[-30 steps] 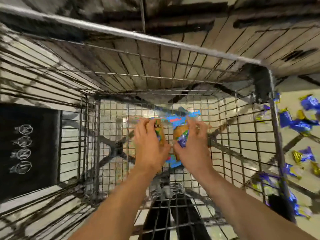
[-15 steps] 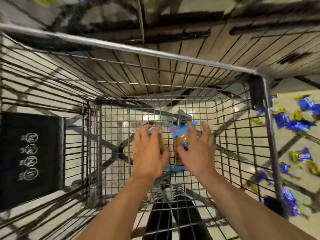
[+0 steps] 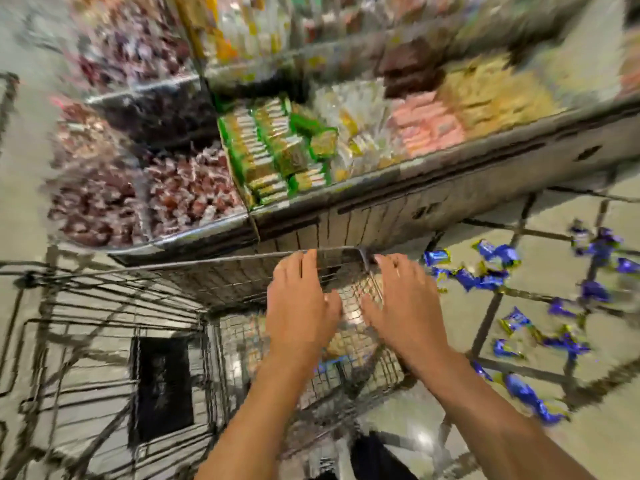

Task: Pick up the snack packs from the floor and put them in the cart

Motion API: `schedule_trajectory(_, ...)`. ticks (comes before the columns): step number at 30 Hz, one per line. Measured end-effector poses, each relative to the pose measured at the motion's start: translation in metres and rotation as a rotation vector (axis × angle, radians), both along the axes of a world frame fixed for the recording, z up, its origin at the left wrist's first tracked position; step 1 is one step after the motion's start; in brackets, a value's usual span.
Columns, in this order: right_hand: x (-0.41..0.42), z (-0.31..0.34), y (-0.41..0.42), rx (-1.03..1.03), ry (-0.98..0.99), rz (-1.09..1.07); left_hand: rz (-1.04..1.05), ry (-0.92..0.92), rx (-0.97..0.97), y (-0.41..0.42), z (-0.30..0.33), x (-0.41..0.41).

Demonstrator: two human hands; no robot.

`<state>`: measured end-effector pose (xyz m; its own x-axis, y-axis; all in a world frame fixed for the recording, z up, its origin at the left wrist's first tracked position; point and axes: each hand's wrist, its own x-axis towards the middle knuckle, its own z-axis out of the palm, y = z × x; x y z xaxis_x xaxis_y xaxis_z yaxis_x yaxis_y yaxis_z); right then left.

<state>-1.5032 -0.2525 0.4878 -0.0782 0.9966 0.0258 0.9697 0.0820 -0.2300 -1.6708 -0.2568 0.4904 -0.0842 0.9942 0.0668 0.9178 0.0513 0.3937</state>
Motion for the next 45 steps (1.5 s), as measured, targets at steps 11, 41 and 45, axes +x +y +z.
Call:
schedule_trajectory(11, 0.188, 0.052, -0.123, 0.064, -0.152, -0.344, -0.619, 0.156, 0.091, -0.056, 0.024, 0.187)
schedule_trajectory(41, 0.884, 0.014, -0.296, -0.149, -0.044, -0.724, -0.907, 0.203, -0.037, -0.153, -0.011, 0.906)
schedule_trajectory(45, 0.972, 0.025, -0.266, -0.179, -0.065, -0.719, -0.873, 0.164, -0.037, -0.125, 0.0, 0.994)
